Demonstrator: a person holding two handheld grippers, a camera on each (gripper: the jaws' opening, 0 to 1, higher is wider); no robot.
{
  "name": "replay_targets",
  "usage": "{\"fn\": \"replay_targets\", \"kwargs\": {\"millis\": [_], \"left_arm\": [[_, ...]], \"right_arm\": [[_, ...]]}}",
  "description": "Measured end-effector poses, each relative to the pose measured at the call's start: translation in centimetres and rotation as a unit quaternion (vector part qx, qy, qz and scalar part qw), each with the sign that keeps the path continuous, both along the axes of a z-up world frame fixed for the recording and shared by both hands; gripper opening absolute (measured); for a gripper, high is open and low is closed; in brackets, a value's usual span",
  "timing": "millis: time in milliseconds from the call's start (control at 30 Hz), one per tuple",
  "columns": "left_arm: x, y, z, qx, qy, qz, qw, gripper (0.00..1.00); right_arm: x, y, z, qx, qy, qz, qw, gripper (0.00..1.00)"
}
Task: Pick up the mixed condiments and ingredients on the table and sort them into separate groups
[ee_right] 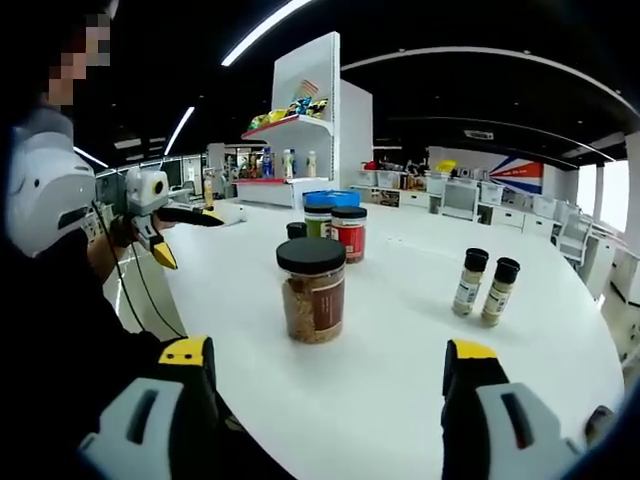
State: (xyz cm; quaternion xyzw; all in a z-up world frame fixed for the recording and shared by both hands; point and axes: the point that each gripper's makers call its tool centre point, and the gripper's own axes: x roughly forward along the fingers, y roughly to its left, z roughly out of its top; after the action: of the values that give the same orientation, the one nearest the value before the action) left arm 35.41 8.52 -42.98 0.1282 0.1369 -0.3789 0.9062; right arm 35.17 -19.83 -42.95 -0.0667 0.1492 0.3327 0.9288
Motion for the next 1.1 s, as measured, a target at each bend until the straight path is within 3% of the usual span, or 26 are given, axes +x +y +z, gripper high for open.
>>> {"fn": "replay_targets", "kwargs": {"millis": [400,567,800,967,1100], "left_arm": [[-0.1,0.2,0.3,0.003,-0.001,0.002,1.0000,0.95],[-0.2,0.5,0.7,0.008,-0.008,0.007,0.9999,0.95],[-0.6,1.2,1.1,0.001,-0.011,0.019,0.9998,0.95],[-1.2,1.7,1.0,0.000,-0.010,0.024,0.9997,0.95],[-1.2,2.1,1.1,-0.001,-0.020,0.032,0.9993,0.93]], "right_arm": [[0.2,0.3,0.5,-0.001,-0.004,0.004,1.0000,0.92],[1.9,1.5,3.5,-0.004,-0.036,0.016,0.9992,0.94],[6.2,7.0,10.6,-0.006,-0.105,0.085,0.9908,0.95],[8.7,11.2,13.3,0.006,-0.113,0.128,0.9853,0.95],[10.5,14.5,13.7,0.008,-0.103,0.148,0.9836,0.97]]}}
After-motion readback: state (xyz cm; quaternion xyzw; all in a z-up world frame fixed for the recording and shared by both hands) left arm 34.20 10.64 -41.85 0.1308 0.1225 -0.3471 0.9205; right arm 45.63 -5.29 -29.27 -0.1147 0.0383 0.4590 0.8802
